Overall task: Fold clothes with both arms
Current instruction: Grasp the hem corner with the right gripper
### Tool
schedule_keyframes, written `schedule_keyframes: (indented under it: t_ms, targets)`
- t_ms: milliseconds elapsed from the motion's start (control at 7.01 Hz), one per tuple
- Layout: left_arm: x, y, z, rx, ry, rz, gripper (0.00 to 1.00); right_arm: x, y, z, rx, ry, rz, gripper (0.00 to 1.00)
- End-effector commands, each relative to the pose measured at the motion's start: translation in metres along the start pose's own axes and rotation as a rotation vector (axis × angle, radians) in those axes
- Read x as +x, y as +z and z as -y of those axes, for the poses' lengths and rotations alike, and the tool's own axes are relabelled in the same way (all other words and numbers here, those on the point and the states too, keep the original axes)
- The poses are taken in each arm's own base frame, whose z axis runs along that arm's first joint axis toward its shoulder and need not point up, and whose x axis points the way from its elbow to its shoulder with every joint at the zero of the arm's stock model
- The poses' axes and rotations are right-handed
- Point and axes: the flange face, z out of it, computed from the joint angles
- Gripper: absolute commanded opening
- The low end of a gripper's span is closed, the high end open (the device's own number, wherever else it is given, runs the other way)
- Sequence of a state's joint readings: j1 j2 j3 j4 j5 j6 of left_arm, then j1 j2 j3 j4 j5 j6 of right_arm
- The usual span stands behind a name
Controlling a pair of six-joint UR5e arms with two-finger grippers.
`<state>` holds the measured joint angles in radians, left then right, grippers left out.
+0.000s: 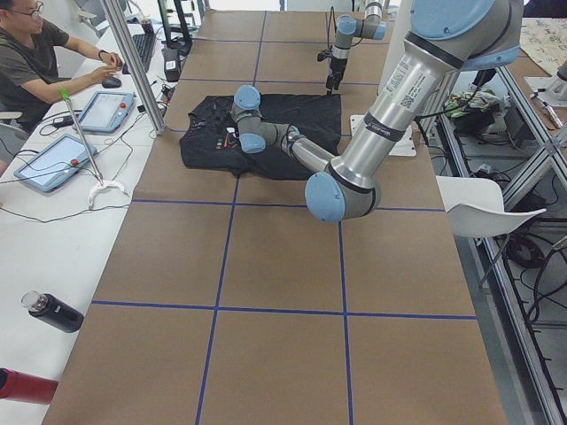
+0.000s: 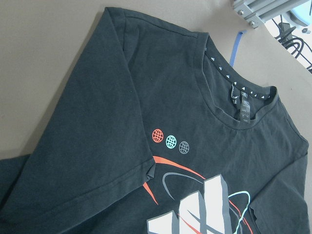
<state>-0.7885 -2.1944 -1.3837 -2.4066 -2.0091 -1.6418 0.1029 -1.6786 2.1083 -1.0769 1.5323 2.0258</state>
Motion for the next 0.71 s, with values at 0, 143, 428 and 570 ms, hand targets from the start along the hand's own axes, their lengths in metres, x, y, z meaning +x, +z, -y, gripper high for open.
schedule_keyframes:
  t_ms: [0,143,428,570]
  targets:
    - [-0.0011,0.0006,0.0005,0.001,-0.001,0.002,0.93,0.0009,-0.0015,-0.0060,0.011,0.003,-0.011,0.58]
    - [-0.0015,0.0008,0.0006,0.001,0.000,0.001,0.94,0.0026,-0.0010,-0.0067,0.010,0.001,-0.015,0.58]
    - [-0.0018,0.0010,0.0007,0.001,0.001,-0.001,0.94,0.0053,0.0004,-0.0123,0.002,-0.007,-0.022,0.60]
    - [-0.0018,0.0010,0.0007,0.001,0.001,-0.001,0.94,0.0060,0.0005,-0.0121,0.001,-0.007,-0.024,0.60]
